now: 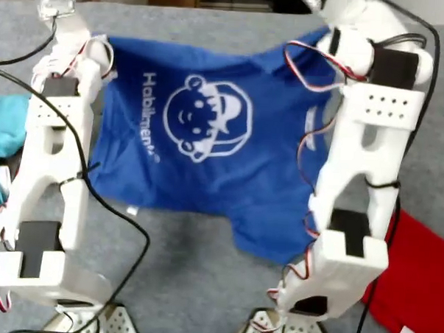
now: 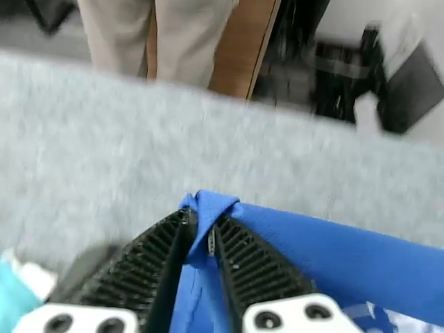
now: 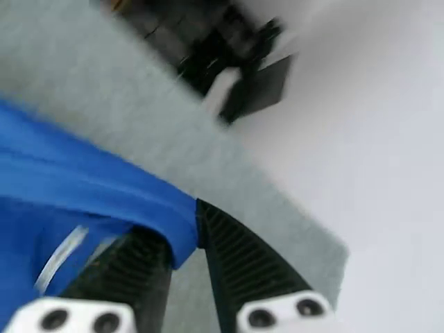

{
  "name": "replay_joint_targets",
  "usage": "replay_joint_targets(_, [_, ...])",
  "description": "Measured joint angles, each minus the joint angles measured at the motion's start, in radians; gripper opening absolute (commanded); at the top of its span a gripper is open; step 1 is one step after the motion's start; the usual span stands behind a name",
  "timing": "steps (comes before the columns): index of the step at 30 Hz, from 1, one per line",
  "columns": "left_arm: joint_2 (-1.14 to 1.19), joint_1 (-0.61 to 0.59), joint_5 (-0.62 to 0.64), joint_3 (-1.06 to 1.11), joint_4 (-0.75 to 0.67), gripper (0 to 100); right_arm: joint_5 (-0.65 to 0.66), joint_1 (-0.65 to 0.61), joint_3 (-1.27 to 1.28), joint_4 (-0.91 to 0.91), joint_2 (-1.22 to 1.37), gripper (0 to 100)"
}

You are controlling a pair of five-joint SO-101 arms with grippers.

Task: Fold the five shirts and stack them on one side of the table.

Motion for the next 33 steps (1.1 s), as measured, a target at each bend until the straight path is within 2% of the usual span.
replay_joint_targets(5, [0.0,-0.002,-0.008,-0.037,0.253,2,0.13,-0.002,-0.003,0.23,-0.055,0.4])
replay_joint_targets(8, [0.0,-0.002,-0.074,-0.037,0.367,2,0.172,-0.021,-0.003,0.331,-0.114,0.4])
replay_joint_targets(13, [0.006,-0.005,-0.178,-0.034,0.508,2,0.193,-0.032,0.124,0.351,-0.27,0.4])
replay_joint_targets(17, [0.006,-0.008,-0.242,0.049,0.534,2,0.218,-0.048,0.405,0.333,-0.451,0.4])
replay_joint_targets(23, [0.006,-0.017,-0.273,0.163,0.525,2,0.224,-0.04,0.961,0.127,-0.821,0.4])
replay_joint_targets(27, [0.006,-0.017,-0.275,0.209,0.511,2,0.224,-0.029,1.306,0.074,-1.025,0.4])
replay_joint_targets(33, [0.006,-0.017,-0.324,0.324,0.505,2,0.224,-0.026,1.588,0.071,-1.246,0.4])
